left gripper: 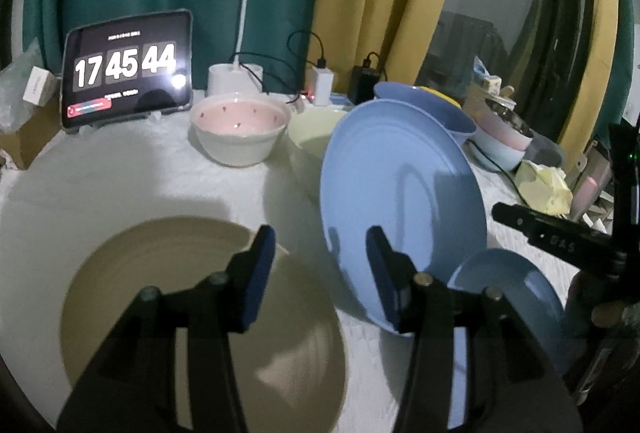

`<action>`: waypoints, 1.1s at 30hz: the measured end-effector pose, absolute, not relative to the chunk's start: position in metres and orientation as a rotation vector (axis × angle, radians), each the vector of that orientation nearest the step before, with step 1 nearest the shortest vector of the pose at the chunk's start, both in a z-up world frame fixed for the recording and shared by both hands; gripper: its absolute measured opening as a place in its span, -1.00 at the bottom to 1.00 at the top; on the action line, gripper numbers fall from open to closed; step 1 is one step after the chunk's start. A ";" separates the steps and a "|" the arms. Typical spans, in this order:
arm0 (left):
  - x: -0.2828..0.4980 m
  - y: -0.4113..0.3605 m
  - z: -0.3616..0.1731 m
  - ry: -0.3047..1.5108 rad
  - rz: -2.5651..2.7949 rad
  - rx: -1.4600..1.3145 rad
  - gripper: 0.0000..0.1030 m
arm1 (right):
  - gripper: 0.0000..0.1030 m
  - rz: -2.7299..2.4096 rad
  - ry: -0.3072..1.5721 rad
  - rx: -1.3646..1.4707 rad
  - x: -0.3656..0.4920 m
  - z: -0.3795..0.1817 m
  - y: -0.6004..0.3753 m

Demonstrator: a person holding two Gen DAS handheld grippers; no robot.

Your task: Organize plates and bowls

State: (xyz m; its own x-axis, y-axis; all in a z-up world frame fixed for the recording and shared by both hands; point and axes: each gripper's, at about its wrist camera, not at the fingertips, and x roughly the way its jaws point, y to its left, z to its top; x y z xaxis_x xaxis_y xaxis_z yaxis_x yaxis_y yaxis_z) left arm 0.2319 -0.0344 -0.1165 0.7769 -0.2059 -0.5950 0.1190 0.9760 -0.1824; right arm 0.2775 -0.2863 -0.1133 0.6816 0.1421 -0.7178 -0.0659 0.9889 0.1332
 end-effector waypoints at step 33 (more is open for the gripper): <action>0.243 -0.046 -0.112 0.604 -0.162 -0.132 -0.47 | -0.60 0.160 0.734 0.103 0.295 -0.118 -0.267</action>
